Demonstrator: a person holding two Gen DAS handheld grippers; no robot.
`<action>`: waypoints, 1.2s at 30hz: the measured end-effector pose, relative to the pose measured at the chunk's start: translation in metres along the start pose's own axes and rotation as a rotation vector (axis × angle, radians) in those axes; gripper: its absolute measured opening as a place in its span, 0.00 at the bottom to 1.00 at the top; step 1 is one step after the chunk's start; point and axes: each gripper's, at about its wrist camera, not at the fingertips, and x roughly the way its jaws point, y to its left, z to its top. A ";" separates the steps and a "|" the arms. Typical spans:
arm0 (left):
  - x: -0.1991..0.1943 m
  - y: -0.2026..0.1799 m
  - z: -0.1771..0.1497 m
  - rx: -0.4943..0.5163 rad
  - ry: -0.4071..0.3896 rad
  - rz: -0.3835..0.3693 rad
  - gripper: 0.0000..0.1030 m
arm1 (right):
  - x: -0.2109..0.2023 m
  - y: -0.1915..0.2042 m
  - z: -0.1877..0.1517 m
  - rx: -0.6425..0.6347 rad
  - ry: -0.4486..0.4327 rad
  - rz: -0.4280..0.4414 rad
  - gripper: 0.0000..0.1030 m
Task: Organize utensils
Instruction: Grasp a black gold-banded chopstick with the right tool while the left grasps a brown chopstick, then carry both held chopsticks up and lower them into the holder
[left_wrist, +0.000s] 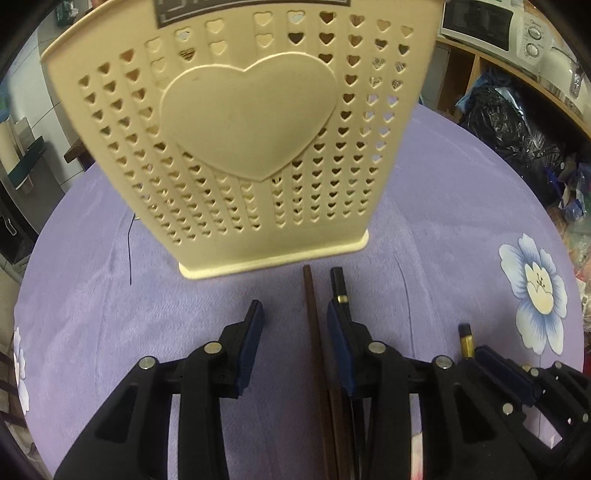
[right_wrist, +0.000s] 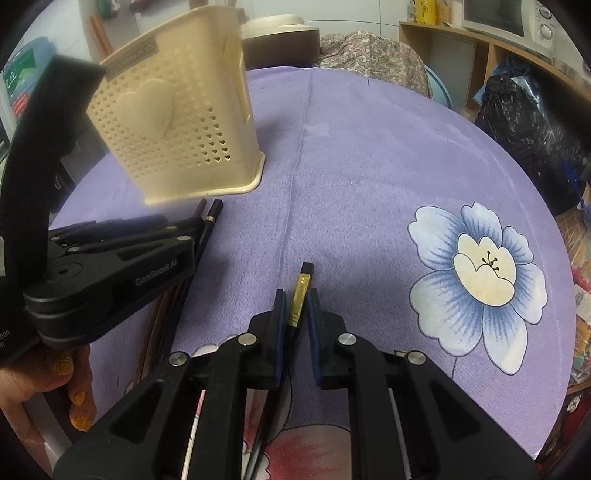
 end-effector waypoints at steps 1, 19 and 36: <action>0.001 0.000 0.002 0.003 -0.001 0.001 0.27 | 0.001 0.000 0.002 0.010 0.001 0.000 0.12; -0.076 0.043 0.000 -0.119 -0.203 -0.049 0.07 | -0.027 -0.011 0.016 0.082 -0.094 0.204 0.08; -0.192 0.104 0.004 -0.220 -0.448 -0.058 0.06 | -0.165 0.000 0.063 -0.077 -0.358 0.227 0.08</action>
